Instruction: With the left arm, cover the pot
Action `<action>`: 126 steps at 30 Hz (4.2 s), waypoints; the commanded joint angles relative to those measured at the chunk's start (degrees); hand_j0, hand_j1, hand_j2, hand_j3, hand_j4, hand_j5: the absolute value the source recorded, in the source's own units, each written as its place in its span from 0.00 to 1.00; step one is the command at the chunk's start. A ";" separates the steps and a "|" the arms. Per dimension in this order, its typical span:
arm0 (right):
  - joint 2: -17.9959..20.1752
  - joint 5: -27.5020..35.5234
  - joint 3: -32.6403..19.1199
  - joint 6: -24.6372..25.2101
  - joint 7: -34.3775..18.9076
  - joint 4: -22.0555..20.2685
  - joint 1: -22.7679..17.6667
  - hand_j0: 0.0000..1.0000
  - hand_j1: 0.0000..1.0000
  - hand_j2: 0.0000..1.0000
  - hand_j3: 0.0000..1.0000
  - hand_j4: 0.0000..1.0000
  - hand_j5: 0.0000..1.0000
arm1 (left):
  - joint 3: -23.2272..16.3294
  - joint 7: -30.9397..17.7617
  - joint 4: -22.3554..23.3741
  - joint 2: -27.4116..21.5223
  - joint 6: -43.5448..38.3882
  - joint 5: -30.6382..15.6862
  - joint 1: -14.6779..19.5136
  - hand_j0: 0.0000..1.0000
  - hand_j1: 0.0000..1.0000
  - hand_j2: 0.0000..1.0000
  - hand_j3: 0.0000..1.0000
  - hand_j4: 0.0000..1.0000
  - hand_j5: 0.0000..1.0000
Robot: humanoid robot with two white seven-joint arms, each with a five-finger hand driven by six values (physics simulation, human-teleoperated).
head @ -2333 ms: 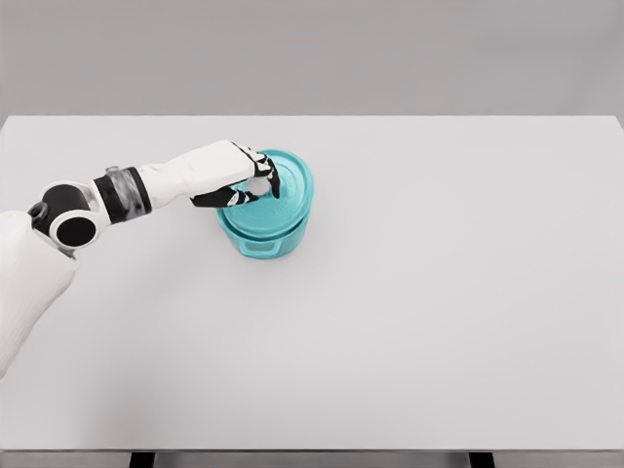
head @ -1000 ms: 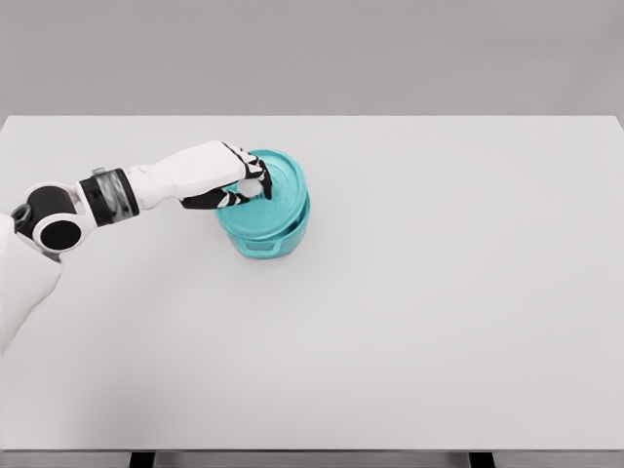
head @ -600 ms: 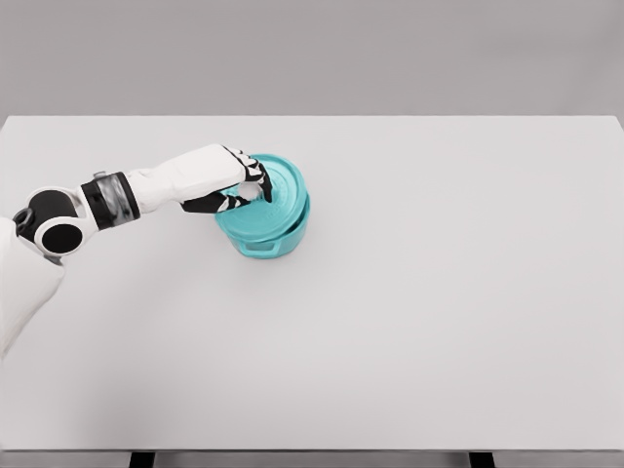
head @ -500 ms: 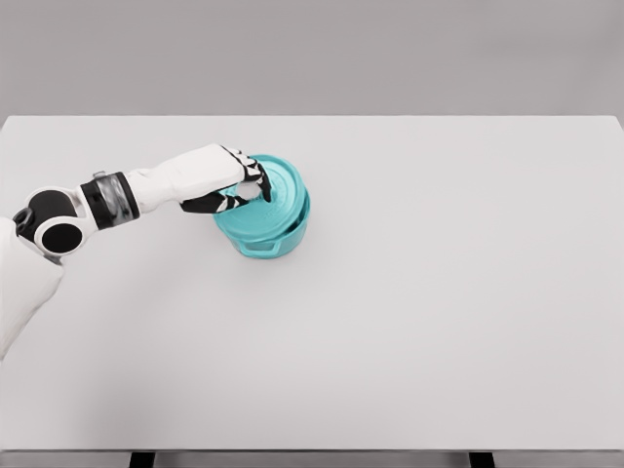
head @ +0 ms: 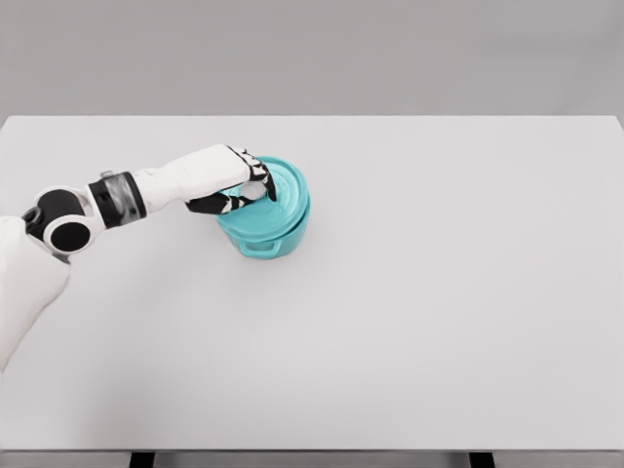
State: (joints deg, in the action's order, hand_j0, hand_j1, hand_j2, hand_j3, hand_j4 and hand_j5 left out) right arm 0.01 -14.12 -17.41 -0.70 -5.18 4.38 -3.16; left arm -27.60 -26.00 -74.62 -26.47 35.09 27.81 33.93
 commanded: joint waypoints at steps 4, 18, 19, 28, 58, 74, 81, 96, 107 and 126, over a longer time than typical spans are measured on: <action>-0.01 -0.03 0.01 0.00 -0.01 0.02 0.00 1.00 1.00 1.00 1.00 1.00 1.00 | 0.00 -0.37 0.97 0.46 -0.09 -0.12 0.00 0.52 0.52 0.52 0.52 0.52 0.52; -0.01 -0.03 0.01 0.00 -0.01 -0.07 0.00 1.00 1.00 1.00 1.00 1.00 1.00 | -0.09 -0.37 1.85 1.16 -0.09 -0.04 0.53 0.57 0.57 0.57 0.57 0.57 0.57; -0.01 -0.03 0.01 0.00 -0.01 0.02 0.00 1.00 1.00 1.00 1.00 1.00 1.00 | -0.09 -0.37 1.85 1.16 -0.09 -0.04 0.53 0.58 0.58 0.58 0.58 0.58 0.58; -0.01 -0.03 0.01 0.00 -0.01 0.02 0.00 1.00 1.00 1.00 1.00 1.00 1.00 | -0.09 -0.37 1.85 1.16 -0.09 -0.04 0.53 0.60 0.60 0.60 0.60 0.60 0.60; -0.01 -0.03 0.01 0.00 -0.01 0.02 0.00 1.00 1.00 1.00 1.00 1.00 1.00 | -0.09 -0.37 2.20 1.95 -0.09 -0.04 0.70 0.73 0.73 0.73 0.73 0.73 0.73; -0.01 -0.03 0.01 0.00 -0.01 0.02 0.00 1.00 1.00 1.00 1.00 1.00 1.00 | -0.09 -0.37 2.20 1.86 -0.09 -0.04 0.97 0.76 0.76 0.76 0.76 0.76 0.76; -0.01 -0.03 0.01 0.00 -0.01 0.02 0.00 1.00 1.00 1.00 1.00 1.00 1.00 | 0.26 -0.46 1.49 1.34 -0.09 -0.30 1.14 0.80 0.80 0.80 0.80 0.80 0.80; -0.01 -0.03 0.01 0.00 -0.01 0.02 0.00 1.00 1.00 1.00 1.00 1.00 1.00 | 0.79 -0.46 1.41 0.72 -0.09 -0.91 1.58 0.71 0.71 0.71 0.71 0.71 0.71; -0.01 -0.03 0.01 0.00 -0.01 0.02 0.00 1.00 1.00 1.00 1.00 1.00 1.00 | 5.80 -0.63 -7.47 -11.23 -0.09 -5.74 0.44 0.78 0.78 0.78 0.78 0.78 0.78; -0.01 -0.03 0.01 0.00 -0.01 0.02 0.00 1.00 1.00 1.00 1.00 1.00 1.00 | 15.21 -0.81 -1.14 -18.18 -0.09 -11.37 -9.58 1.00 1.00 1.00 1.00 1.00 1.00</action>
State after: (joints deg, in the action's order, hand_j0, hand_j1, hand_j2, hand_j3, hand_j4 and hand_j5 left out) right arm 0.01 -14.14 -17.41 -0.70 -5.18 4.36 -3.16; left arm -12.39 -26.83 -75.87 -44.75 35.13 16.80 24.35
